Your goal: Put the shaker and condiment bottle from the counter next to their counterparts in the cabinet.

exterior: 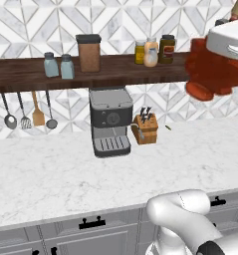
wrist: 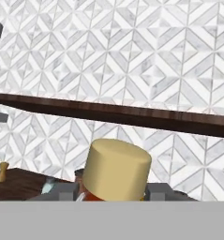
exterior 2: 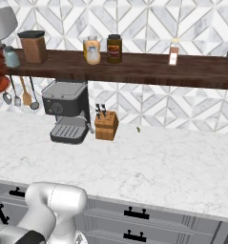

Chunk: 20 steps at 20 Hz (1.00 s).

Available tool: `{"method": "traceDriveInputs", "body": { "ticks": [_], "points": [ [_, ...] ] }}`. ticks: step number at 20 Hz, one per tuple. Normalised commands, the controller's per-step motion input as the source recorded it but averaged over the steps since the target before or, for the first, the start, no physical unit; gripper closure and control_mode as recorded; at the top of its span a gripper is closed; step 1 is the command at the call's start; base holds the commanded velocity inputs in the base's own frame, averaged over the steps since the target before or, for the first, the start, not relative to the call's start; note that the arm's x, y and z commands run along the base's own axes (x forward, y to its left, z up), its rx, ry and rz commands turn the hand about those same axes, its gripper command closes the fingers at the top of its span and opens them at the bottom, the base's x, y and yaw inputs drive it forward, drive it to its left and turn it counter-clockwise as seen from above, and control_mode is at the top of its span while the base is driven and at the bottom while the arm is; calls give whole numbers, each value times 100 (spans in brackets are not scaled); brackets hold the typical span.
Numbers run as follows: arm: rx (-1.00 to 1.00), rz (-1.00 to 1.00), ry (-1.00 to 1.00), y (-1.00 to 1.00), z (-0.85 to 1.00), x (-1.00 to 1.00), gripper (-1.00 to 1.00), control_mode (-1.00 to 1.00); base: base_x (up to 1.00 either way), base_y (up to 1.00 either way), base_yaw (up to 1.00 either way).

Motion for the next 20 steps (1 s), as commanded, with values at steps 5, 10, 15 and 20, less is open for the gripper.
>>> {"method": "traceDriveInputs", "body": {
  "ticks": [5, 10, 15, 20],
  "points": [
    [0, 1, 0, 0, 30, 12, 100, -100, 0, 0, 0],
    [-3, 0, 0, -1, -10, 0, 100, -100, 0, 0, 0],
    [-2, 1, -4, 0, -23, 5, 100, -100, 0, 0, 0],
    [-2, 0, 0, 0, -6, 46, 100, -100, 0, 0, 0]
  ]
}}
